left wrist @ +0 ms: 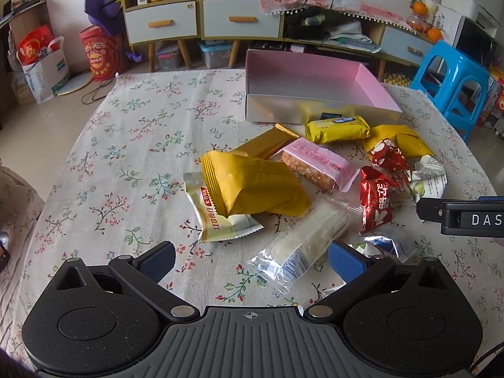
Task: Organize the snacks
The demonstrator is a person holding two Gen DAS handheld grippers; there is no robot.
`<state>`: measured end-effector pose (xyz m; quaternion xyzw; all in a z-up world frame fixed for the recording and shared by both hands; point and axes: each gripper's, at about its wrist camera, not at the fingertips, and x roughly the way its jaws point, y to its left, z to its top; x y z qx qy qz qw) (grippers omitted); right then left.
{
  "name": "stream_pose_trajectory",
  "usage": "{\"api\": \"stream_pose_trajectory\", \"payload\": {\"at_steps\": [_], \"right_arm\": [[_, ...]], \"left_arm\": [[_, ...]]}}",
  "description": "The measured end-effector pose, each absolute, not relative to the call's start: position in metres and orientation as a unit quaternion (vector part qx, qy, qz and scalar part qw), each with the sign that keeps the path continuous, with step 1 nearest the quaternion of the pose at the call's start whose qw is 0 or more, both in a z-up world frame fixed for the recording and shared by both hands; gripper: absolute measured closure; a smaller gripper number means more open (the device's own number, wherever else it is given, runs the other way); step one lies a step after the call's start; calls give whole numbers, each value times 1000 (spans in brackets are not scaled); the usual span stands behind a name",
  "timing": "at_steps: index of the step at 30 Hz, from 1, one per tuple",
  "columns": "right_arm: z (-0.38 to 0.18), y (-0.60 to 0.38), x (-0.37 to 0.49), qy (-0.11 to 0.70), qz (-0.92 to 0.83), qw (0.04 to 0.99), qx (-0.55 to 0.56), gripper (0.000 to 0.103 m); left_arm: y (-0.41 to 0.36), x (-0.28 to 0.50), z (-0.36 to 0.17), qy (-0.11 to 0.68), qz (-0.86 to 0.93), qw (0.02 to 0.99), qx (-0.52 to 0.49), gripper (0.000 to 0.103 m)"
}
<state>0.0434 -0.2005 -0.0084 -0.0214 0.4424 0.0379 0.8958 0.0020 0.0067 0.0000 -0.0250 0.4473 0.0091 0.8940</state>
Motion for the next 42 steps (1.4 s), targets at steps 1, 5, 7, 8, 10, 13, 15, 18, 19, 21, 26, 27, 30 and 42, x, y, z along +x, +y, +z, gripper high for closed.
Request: {"api": "stream_pose_trajectory", "payload": {"at_steps": [1, 5, 7, 8, 10, 13, 15, 18, 19, 21, 26, 27, 30, 42], "right_arm": [[-8, -200, 43, 443, 38, 896, -21, 9], [-8, -201, 43, 443, 38, 896, -21, 9], [-9, -200, 43, 443, 38, 896, -21, 9], [-9, -200, 43, 443, 38, 896, -21, 9], [-9, -200, 43, 443, 38, 895, -21, 9], [-9, -201, 43, 444, 38, 895, -21, 9], [-10, -201, 44, 445, 38, 895, -22, 9], [-10, -201, 44, 445, 38, 895, -22, 9], [-10, -201, 44, 445, 38, 895, -22, 9], [-10, -201, 44, 445, 38, 894, -21, 9], [-10, -201, 44, 446, 38, 894, -21, 9], [-10, -201, 44, 445, 38, 894, -21, 9], [-11, -200, 43, 447, 39, 894, -22, 9], [-12, -199, 43, 449, 39, 892, -23, 9]], "left_arm": [[7, 2, 0, 447, 9, 894, -24, 0], [7, 2, 0, 447, 9, 894, -25, 0], [7, 2, -1, 447, 9, 894, -24, 0], [7, 2, -1, 447, 9, 894, -24, 0], [7, 2, -1, 447, 9, 894, -24, 0], [7, 2, -1, 447, 10, 894, -24, 0], [7, 2, -2, 448, 10, 894, -25, 0], [7, 1, -3, 448, 10, 893, -25, 0], [7, 1, -3, 448, 10, 893, -25, 0], [7, 1, -3, 448, 10, 893, -25, 0], [7, 1, -3, 448, 10, 893, -25, 0], [7, 1, -3, 449, 10, 893, -25, 0], [7, 1, -4, 450, 10, 893, -26, 0], [7, 0, -5, 452, 10, 892, -26, 0]]}}
